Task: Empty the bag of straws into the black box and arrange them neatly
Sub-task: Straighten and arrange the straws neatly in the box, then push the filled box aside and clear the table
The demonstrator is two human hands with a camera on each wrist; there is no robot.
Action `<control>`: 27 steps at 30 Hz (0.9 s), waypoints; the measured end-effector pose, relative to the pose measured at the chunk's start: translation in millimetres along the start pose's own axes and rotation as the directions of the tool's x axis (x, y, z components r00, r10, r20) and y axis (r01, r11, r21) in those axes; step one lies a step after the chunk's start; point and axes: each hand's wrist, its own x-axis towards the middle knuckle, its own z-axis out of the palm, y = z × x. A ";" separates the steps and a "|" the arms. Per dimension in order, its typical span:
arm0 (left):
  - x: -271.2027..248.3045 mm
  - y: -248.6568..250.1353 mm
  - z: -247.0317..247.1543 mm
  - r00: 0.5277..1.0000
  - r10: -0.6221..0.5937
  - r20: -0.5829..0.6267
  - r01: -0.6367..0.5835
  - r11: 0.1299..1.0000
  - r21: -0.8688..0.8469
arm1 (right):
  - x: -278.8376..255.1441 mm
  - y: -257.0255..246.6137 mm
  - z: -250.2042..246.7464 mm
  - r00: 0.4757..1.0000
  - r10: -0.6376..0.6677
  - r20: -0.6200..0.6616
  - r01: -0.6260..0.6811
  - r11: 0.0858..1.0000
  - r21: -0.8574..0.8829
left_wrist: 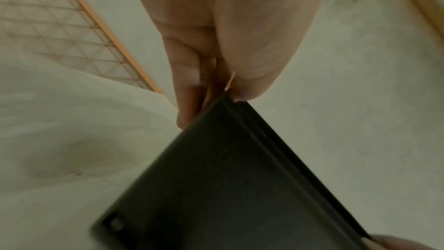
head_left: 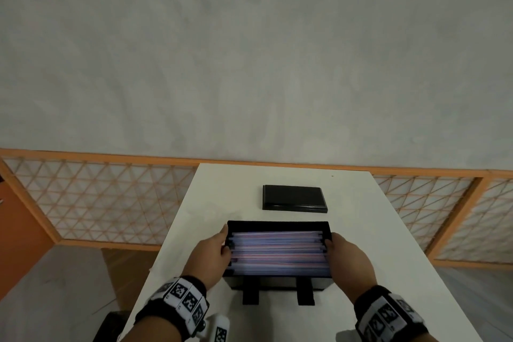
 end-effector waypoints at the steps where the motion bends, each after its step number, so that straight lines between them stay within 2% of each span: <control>1: 1.2 0.2 -1.3 1.000 0.005 0.022 -0.005 1.000 -0.001 | 0.2 0.1 -0.7 1.000 0.003 0.004 -0.003 1.000 0.004; 4: 6.1 1.9 -5.0 0.998 -0.019 0.055 0.018 1.000 0.019 | 1.3 -1.6 -1.7 1.000 -0.007 0.026 0.008 0.999 -0.037; 12: 11.4 2.7 -9.2 0.997 -0.032 -0.074 0.034 0.999 0.013 | 6.6 -13.2 -4.8 0.998 -0.046 -0.048 0.045 0.999 -0.013; 17: 10.0 -8.7 1.3 0.996 -0.043 -0.081 0.045 0.999 0.029 | 4.4 -13.0 5.0 1.000 -0.012 0.018 0.012 1.000 -0.007; 20: 8.6 -11.2 5.1 0.993 -0.014 -0.121 0.014 1.000 0.003 | 3.9 -10.6 5.5 1.000 -0.013 0.002 0.013 1.000 0.018; 24: 16.0 -5.7 2.3 0.999 -0.008 -0.034 0.008 1.000 -0.001 | 22.1 -7.5 0.1 0.999 0.015 0.029 -0.015 1.000 0.003; 27: 19.8 -3.7 -6.7 0.999 -0.039 -0.024 0.036 0.990 -0.138 | 44.5 -6.2 -13.8 1.000 -0.021 0.012 0.021 1.000 -0.020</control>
